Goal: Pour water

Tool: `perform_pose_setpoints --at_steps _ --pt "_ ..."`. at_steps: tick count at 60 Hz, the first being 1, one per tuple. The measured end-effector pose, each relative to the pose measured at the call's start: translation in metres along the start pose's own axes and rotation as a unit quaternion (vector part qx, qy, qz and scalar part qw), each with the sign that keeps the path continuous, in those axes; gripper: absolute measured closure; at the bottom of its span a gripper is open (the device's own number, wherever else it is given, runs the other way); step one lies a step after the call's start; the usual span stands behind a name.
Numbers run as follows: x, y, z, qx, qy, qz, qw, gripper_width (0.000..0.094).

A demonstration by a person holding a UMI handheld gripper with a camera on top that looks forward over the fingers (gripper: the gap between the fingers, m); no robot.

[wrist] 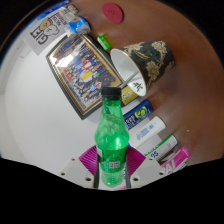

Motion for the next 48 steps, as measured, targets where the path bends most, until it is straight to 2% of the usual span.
perform_pose_setpoints --at_steps 15,29,36,43,48 --pt "-0.006 -0.002 0.005 0.009 0.023 -0.032 0.999 0.0582" --pt "0.043 0.002 -0.019 0.033 0.264 -0.075 0.961 0.0582" --pt "0.100 0.010 -0.022 0.031 0.441 -0.067 0.895 0.0579" --pt "0.158 0.025 -0.004 0.011 0.607 -0.049 0.793 0.0581" --pt "0.190 0.030 0.019 -0.015 0.699 -0.061 0.712 0.0580"
Point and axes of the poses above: the point between the fingertips, and its own axes, seen from behind it with the camera up: x to the left, z up, y backward, against the way the camera looks, the point moved 6 cm from there along y, backward, against the way the camera looks, and after that the axes turned 15 degrees about -y, right-handed, at the moved point
